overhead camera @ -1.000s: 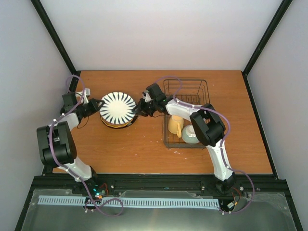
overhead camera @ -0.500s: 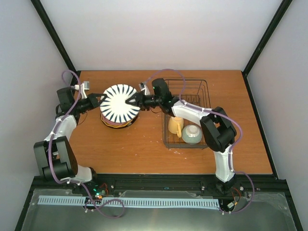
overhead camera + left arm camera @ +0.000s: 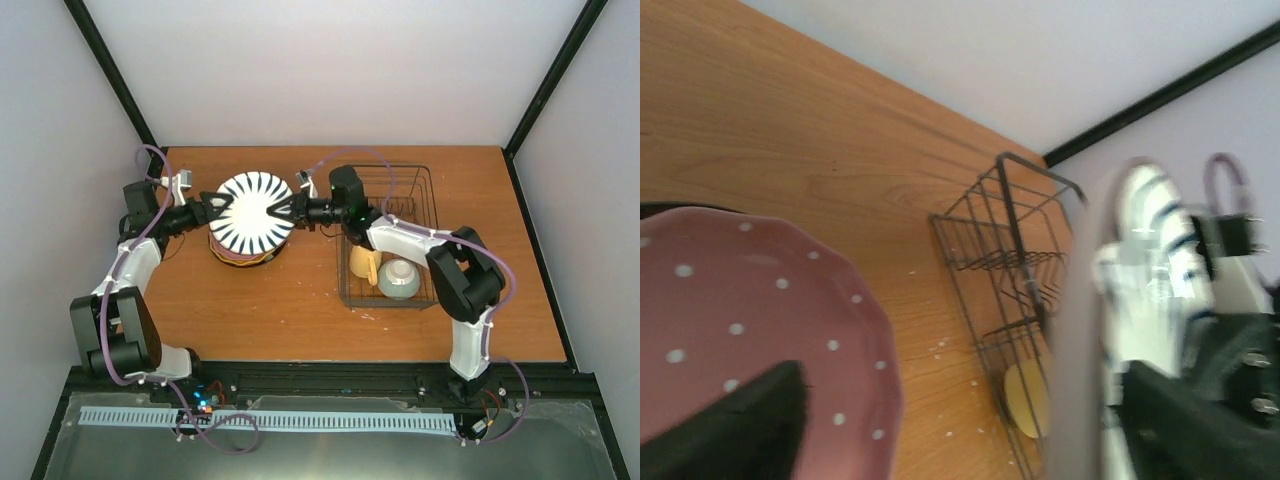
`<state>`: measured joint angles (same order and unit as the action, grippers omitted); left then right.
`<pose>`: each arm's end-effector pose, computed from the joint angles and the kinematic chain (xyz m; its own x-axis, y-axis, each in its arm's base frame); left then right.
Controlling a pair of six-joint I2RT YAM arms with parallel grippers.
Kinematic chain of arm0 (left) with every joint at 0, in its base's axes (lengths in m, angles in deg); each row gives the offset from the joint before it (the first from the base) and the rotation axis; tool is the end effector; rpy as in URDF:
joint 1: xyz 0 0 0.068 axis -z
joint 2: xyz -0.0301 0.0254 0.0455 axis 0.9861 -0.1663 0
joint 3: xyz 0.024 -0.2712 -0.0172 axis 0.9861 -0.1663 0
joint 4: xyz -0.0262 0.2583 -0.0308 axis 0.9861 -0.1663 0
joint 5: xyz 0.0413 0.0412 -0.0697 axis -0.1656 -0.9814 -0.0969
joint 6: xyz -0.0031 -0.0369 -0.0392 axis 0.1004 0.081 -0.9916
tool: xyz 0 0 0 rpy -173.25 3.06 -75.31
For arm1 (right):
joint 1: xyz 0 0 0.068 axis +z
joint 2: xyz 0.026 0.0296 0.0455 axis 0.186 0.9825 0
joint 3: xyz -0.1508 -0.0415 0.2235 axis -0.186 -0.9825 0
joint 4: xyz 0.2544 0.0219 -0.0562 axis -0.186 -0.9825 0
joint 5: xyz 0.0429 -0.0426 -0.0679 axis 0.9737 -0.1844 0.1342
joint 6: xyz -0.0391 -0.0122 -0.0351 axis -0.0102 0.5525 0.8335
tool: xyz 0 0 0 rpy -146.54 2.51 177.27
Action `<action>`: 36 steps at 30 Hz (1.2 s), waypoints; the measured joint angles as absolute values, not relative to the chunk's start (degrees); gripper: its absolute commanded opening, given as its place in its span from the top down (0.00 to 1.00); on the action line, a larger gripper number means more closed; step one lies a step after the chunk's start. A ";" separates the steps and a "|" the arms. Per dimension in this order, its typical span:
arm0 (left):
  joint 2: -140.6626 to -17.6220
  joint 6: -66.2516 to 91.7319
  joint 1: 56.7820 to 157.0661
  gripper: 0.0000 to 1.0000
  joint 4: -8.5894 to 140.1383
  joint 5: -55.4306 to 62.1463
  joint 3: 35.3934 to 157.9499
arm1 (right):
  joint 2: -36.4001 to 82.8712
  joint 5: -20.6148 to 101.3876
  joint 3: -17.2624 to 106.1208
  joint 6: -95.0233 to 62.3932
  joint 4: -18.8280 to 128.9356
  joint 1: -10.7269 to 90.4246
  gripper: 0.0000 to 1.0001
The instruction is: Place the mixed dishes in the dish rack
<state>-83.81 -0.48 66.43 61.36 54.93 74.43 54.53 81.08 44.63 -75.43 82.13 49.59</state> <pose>0.2927 0.0413 0.2531 -0.7186 -0.3964 -0.5713 0.3137 0.5484 -0.7751 0.3331 0.3027 0.2429 -0.9592 0.0065 -0.2826 -0.2797 0.1229 0.9522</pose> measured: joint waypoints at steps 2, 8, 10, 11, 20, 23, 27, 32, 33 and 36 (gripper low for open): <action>-83.09 0.22 66.43 0.00 59.55 52.09 74.92 | 51.67 79.51 44.61 -72.50 78.06 49.59 0.97; -72.95 0.73 66.67 0.00 57.63 40.11 74.89 | 41.27 69.45 45.74 -59.69 59.81 49.70 0.97; -66.74 0.97 66.67 0.00 58.00 34.38 74.59 | 36.92 62.33 46.62 -54.65 51.99 49.92 0.97; -64.20 1.12 66.67 0.00 58.17 32.40 74.46 | 34.75 58.22 46.97 -52.44 48.45 50.03 0.97; -56.25 4.81 66.67 0.00 57.93 20.00 73.21 | 19.76 15.86 47.49 -44.18 23.44 50.29 0.97; -57.01 5.36 66.67 0.00 56.64 18.67 70.98 | 19.98 9.28 47.43 -43.76 19.86 50.29 0.97; -57.12 5.93 66.67 0.00 55.29 17.53 70.00 | 22.64 4.58 47.08 -42.80 17.65 50.45 0.97; -57.03 7.00 66.67 0.00 55.03 16.53 70.00 | 27.93 2.79 47.08 -40.74 18.18 50.71 0.97; -56.97 7.13 66.67 0.00 55.00 16.33 70.00 | 28.83 2.66 47.08 -40.55 18.61 50.75 0.97; -56.58 7.44 66.67 0.00 54.96 15.83 70.00 | 30.53 2.53 47.08 -39.46 20.67 50.86 0.97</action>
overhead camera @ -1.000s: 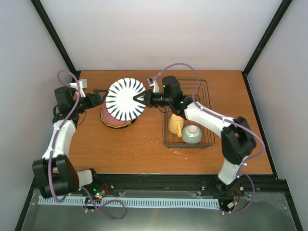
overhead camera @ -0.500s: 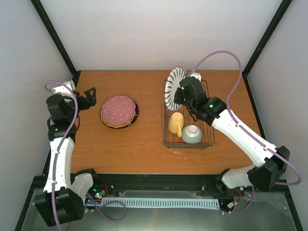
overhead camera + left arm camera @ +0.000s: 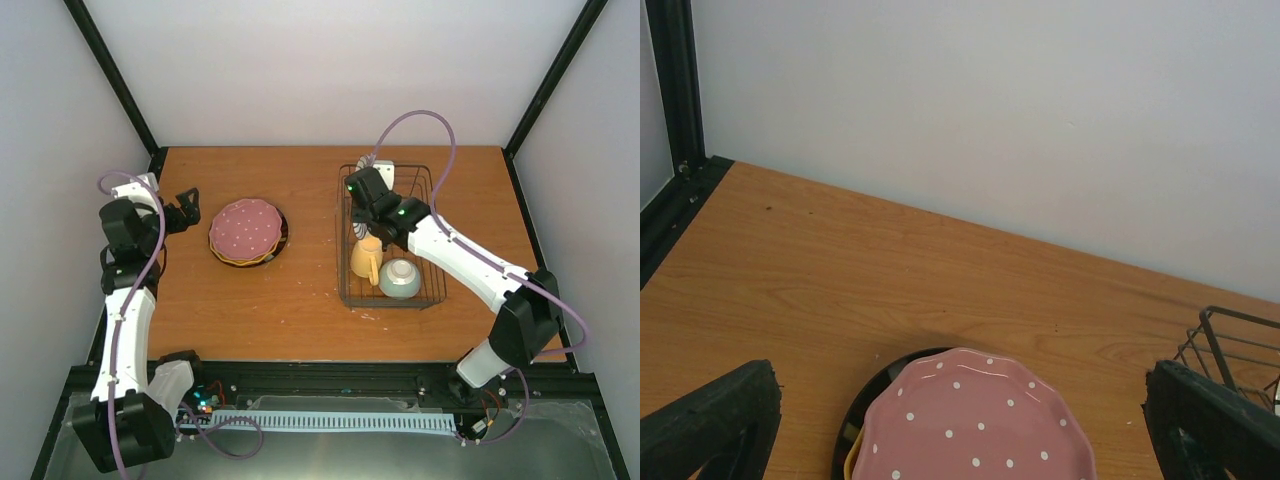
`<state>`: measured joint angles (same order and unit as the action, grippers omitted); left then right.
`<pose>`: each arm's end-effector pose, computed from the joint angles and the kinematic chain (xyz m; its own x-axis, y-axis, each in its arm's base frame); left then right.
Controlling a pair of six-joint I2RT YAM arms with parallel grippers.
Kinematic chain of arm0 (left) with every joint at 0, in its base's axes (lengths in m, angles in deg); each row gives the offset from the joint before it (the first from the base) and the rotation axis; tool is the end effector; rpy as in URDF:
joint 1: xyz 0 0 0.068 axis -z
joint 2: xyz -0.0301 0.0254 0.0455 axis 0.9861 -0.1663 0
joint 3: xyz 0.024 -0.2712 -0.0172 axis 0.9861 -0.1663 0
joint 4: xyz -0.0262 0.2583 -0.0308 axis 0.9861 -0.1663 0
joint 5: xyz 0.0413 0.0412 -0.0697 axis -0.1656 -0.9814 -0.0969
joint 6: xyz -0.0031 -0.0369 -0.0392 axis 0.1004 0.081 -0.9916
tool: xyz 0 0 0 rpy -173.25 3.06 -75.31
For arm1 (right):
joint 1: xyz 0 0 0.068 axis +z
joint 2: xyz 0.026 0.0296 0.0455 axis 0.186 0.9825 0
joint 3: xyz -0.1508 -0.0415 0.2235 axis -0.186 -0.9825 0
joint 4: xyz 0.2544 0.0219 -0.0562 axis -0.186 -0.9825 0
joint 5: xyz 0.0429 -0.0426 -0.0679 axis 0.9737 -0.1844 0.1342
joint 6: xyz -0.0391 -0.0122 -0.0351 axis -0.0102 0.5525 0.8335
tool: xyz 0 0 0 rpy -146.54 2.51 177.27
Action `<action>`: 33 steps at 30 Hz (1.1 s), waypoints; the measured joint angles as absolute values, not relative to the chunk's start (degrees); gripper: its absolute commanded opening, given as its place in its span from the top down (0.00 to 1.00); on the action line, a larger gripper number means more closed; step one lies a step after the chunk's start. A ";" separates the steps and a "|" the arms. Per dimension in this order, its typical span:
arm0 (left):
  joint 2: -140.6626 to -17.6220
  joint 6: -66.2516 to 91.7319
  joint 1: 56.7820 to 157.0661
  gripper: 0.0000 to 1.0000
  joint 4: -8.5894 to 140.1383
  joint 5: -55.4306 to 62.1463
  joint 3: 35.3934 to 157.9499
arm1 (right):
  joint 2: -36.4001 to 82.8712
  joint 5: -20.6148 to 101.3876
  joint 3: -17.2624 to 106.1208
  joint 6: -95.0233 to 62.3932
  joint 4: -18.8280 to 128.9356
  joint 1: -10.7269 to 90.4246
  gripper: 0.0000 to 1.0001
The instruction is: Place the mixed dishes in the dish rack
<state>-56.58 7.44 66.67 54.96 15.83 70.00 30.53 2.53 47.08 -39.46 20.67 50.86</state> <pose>0.2111 0.0387 0.3224 -0.2884 -0.3502 -0.8912 0.0253 0.9276 -0.3727 0.2701 0.2044 0.3194 -0.6114 0.0488 -0.7898 0.0230 0.9988 0.0439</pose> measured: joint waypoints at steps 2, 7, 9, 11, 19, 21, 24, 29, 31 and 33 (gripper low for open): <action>-56.27 7.59 66.67 0.00 54.94 15.70 70.00 | 31.39 2.53 47.08 -38.80 21.52 50.91 0.97; -55.94 7.96 66.67 0.00 54.96 15.41 70.00 | 33.53 2.51 47.08 -36.79 23.40 50.91 0.97; -55.94 8.07 66.67 0.00 54.92 15.19 70.00 | 34.69 2.33 47.25 -36.00 23.57 50.91 0.97; -55.94 8.24 66.67 0.00 54.94 15.04 70.00 | 36.19 2.31 47.78 -35.28 23.16 50.88 0.97; -55.96 8.66 66.67 0.00 54.90 14.89 70.00 | 42.03 2.35 50.81 -34.08 20.97 50.84 0.97; -55.96 8.68 66.67 0.00 54.90 14.91 70.00 | 42.93 2.48 51.45 -34.08 20.62 50.82 0.97; -56.05 8.68 66.67 0.00 54.90 14.93 70.00 | 44.50 3.07 52.65 -34.21 19.88 50.60 0.97; -56.25 8.79 66.67 0.00 54.09 14.93 70.00 | 46.23 4.82 53.50 -34.38 19.73 50.18 0.97; -56.25 8.86 66.67 0.00 53.69 14.93 70.00 | 46.47 5.81 53.50 -34.41 19.66 50.16 0.97; -56.25 8.88 66.67 0.00 53.32 14.93 70.00 | 46.49 6.83 53.52 -34.38 19.60 50.16 0.91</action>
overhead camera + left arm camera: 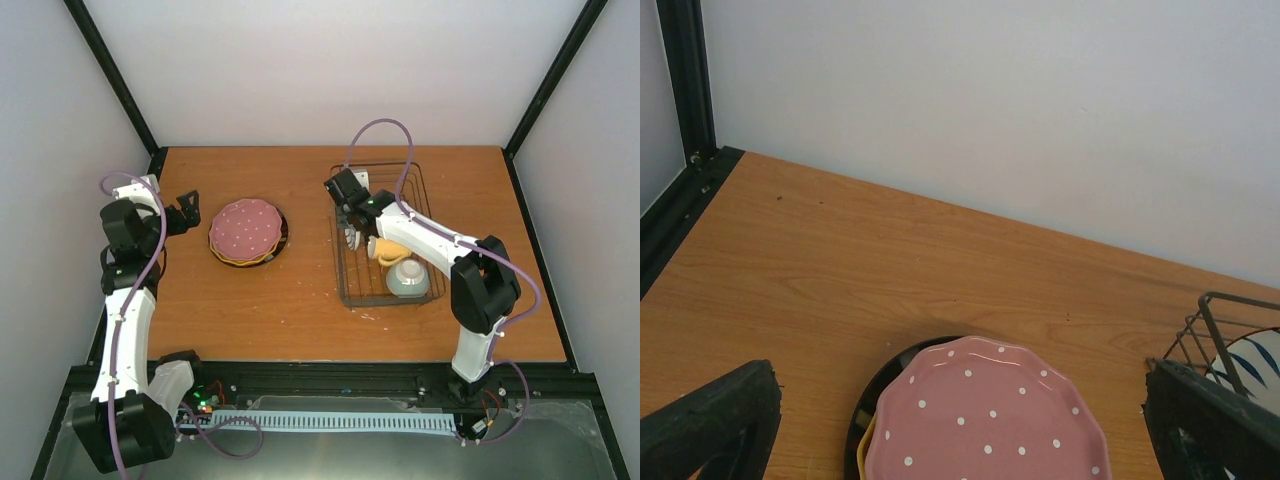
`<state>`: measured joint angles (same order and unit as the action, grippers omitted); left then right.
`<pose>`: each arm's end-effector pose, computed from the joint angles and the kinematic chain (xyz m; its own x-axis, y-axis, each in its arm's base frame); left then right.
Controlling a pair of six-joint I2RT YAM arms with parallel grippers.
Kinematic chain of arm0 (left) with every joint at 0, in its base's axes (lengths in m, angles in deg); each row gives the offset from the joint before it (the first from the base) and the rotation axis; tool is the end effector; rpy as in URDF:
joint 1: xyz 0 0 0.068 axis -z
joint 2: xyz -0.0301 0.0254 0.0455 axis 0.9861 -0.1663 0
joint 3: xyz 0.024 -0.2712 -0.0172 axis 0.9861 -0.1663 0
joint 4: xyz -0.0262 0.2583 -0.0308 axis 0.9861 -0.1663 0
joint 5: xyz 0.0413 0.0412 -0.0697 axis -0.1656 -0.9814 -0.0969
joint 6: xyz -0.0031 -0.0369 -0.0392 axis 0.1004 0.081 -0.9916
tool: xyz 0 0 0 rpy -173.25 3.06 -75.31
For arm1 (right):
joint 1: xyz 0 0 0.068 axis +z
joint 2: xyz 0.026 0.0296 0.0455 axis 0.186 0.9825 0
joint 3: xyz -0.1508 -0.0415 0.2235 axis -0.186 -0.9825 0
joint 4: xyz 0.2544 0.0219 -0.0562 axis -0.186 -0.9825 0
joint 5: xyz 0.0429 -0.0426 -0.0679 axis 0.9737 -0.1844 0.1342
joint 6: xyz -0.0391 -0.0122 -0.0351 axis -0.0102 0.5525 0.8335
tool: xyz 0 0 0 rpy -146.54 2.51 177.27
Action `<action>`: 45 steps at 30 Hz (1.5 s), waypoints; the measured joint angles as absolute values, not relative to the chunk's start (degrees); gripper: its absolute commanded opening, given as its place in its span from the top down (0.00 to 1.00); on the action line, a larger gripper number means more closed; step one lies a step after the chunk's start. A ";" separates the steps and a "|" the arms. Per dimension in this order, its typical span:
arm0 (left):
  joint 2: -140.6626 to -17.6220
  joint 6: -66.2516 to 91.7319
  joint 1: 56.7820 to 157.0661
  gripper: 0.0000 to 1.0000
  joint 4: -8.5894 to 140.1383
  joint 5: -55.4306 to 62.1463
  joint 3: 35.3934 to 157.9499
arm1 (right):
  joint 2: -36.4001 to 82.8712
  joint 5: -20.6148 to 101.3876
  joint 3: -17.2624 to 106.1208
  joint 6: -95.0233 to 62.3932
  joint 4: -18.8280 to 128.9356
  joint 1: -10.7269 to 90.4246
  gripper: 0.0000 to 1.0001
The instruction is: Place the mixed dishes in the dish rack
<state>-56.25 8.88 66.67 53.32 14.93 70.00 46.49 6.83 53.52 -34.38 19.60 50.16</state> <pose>0.2092 0.0388 0.3205 -0.3036 -0.3322 -0.8930 0.0103 0.9361 -0.3517 0.3158 0.2397 0.2560 -0.7388 -0.1178 -0.6636 -0.0774 0.9929 -0.0901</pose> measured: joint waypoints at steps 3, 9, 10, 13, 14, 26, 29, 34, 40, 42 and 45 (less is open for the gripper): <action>-56.25 8.88 66.67 0.00 53.26 14.93 70.00 | 46.71 8.52 54.05 -34.41 18.77 50.14 0.77; -56.47 8.90 66.67 0.00 53.26 14.91 70.00 | 46.99 10.72 56.76 -34.91 19.66 50.29 0.44; -56.51 8.90 66.67 0.00 53.23 14.91 70.00 | 46.99 10.72 56.78 -35.22 19.77 50.29 0.42; -56.55 8.90 66.67 0.00 53.23 14.91 70.00 | 46.93 10.44 56.78 -36.02 19.27 50.23 0.39; -56.55 8.90 66.67 0.00 53.23 14.91 70.00 | 46.71 10.29 56.69 -36.05 18.92 50.23 0.38; -56.88 8.90 66.67 0.00 53.23 14.93 70.00 | 31.60 5.81 56.58 -36.77 16.27 50.03 0.52; -56.90 8.92 66.67 0.00 53.21 14.93 70.00 | 27.41 8.80 54.24 -38.38 15.51 48.44 0.69; -57.71 9.60 66.67 0.00 52.16 15.08 70.81 | 17.20 21.39 37.00 -44.29 17.80 41.03 0.62; -59.68 11.57 66.67 0.00 49.91 15.57 73.28 | 10.01 34.37 23.16 -51.50 17.65 37.44 0.59; -60.09 12.09 66.67 0.00 49.37 15.78 73.78 | 8.83 37.46 22.25 -53.57 17.78 37.42 0.59; -60.16 12.75 66.67 0.00 48.97 15.92 73.87 | 8.44 39.97 22.20 -56.20 18.44 37.42 0.59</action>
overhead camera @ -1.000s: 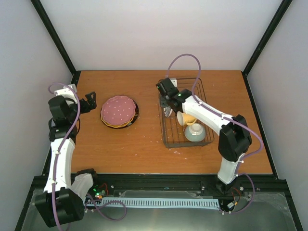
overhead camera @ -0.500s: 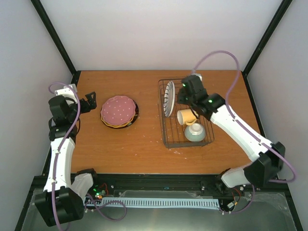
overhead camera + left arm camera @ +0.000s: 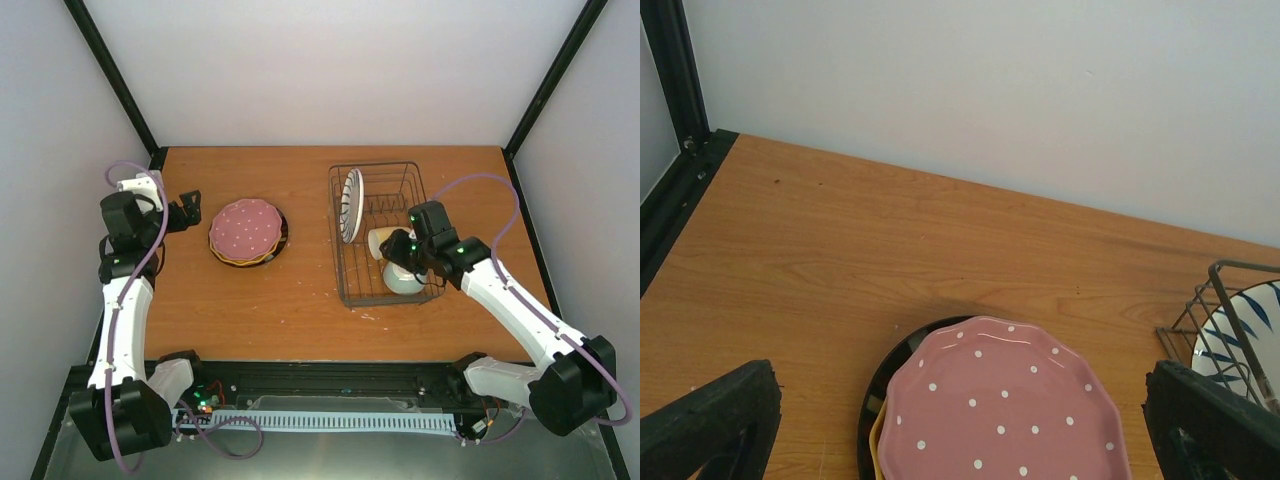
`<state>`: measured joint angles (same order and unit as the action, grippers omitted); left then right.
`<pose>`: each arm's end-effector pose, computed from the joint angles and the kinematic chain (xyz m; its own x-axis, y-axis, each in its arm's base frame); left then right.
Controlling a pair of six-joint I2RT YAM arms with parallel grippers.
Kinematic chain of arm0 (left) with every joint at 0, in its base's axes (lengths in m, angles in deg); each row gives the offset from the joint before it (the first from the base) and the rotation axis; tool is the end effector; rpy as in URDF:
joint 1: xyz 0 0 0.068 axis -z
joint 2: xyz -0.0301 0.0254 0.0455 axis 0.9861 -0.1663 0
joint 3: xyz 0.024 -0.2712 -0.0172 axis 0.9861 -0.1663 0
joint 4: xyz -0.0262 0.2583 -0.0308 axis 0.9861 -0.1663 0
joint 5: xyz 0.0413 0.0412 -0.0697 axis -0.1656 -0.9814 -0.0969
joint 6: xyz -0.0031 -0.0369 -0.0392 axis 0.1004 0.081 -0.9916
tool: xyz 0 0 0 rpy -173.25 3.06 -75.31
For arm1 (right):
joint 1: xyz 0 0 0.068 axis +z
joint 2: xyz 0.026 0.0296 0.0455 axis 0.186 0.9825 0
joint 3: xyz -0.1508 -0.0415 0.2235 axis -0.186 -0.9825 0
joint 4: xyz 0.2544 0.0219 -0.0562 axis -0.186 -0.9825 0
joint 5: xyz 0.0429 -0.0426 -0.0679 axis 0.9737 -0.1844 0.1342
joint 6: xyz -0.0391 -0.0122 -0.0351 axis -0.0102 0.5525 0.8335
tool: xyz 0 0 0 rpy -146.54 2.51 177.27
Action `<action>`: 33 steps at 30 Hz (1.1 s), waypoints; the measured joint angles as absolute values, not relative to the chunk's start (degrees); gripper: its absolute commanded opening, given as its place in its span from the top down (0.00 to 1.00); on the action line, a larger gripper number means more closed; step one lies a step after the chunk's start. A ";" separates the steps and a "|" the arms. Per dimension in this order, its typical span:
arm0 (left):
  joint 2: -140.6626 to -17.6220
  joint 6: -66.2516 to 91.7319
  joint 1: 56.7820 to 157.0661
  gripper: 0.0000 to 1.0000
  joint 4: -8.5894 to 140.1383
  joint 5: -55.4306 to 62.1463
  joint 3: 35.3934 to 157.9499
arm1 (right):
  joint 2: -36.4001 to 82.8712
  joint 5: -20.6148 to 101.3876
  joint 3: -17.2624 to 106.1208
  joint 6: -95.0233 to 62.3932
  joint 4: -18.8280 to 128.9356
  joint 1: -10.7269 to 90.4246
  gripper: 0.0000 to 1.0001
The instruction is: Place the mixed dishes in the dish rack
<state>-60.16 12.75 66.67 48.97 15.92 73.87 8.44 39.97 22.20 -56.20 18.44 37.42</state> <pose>0.2207 0.0410 0.3231 -0.3724 -0.2842 -0.8835 0.0241 0.9487 -0.3154 0.2090 0.1102 0.2752 -0.8468 0.3822 -0.3699 0.1435 0.8338 0.5330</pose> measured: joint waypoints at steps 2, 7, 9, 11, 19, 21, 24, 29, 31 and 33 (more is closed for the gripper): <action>-60.16 13.12 66.67 0.00 48.73 15.89 73.87 | 8.46 40.78 21.94 -57.77 18.94 37.40 0.59; -60.16 13.82 66.67 0.00 48.53 15.87 73.87 | 8.28 41.52 17.77 -63.32 21.24 37.33 0.62; -60.27 14.06 66.67 0.00 48.53 15.87 73.87 | 8.17 41.70 15.16 -65.75 22.02 37.29 0.62; -60.51 14.34 66.67 0.00 48.53 15.87 73.87 | 8.15 41.70 13.15 -67.96 22.22 37.20 0.62; -60.68 14.78 66.67 0.00 48.51 15.83 73.87 | 7.50 39.73 11.01 -74.40 25.93 36.90 0.61; -60.68 14.87 66.67 0.00 48.51 15.83 73.87 | 7.34 39.42 10.49 -75.85 27.29 36.55 0.61; -60.68 14.91 66.67 0.00 48.51 15.81 73.87 | 7.47 39.23 9.74 -77.90 29.15 35.89 0.60; -60.66 14.95 66.67 0.00 48.51 15.41 73.87 | 8.15 38.57 9.59 -80.42 30.96 35.80 0.61; -60.58 15.00 66.67 0.00 48.51 15.15 73.87 | 8.15 38.13 9.35 -81.20 31.79 35.76 0.61; -60.49 15.04 66.67 0.00 48.51 14.98 73.87 | 8.15 37.76 9.11 -81.88 32.27 35.72 0.61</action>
